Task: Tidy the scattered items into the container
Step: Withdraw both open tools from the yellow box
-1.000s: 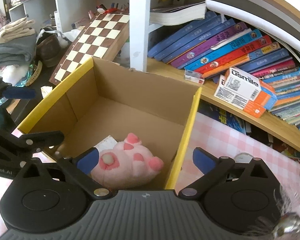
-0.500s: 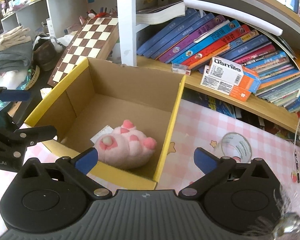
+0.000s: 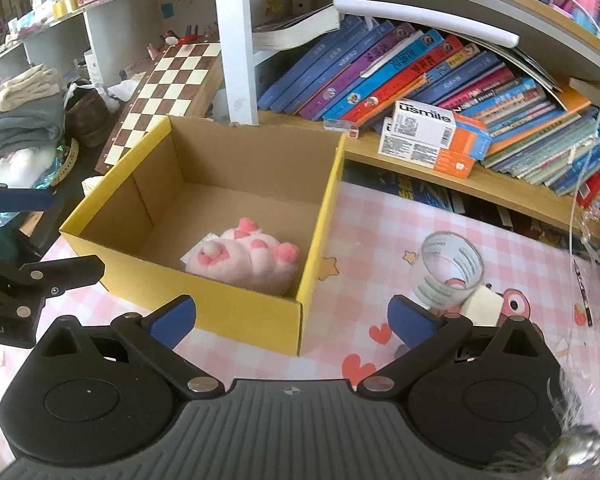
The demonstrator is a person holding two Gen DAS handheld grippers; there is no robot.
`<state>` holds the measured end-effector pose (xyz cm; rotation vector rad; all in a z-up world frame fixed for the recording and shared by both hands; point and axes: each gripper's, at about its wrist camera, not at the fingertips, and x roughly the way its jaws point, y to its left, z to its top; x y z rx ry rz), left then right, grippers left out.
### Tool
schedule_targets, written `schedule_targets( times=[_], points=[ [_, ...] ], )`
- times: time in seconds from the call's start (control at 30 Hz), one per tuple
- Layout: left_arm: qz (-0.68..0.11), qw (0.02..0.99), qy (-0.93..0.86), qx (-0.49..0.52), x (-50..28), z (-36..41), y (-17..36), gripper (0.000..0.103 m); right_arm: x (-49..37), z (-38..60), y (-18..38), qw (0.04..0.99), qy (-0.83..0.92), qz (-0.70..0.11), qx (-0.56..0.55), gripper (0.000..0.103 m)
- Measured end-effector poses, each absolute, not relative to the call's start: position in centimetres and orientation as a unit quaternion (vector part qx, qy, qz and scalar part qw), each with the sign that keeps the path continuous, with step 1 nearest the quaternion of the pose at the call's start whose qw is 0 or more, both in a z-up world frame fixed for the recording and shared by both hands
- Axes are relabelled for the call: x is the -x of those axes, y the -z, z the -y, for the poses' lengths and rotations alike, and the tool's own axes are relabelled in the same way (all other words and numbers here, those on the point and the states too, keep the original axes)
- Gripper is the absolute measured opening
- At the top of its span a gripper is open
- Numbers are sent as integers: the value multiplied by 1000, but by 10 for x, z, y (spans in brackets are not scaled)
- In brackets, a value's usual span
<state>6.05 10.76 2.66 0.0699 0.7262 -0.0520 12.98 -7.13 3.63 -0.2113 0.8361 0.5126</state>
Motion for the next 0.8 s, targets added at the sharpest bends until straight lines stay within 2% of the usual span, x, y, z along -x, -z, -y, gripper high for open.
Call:
schedule_targets(
  times=[0.8],
  points=[
    [-369, 928, 33, -41, -39, -58, -25, 99, -100, 121, -26, 875, -237, -413, 89, 103]
  ],
)
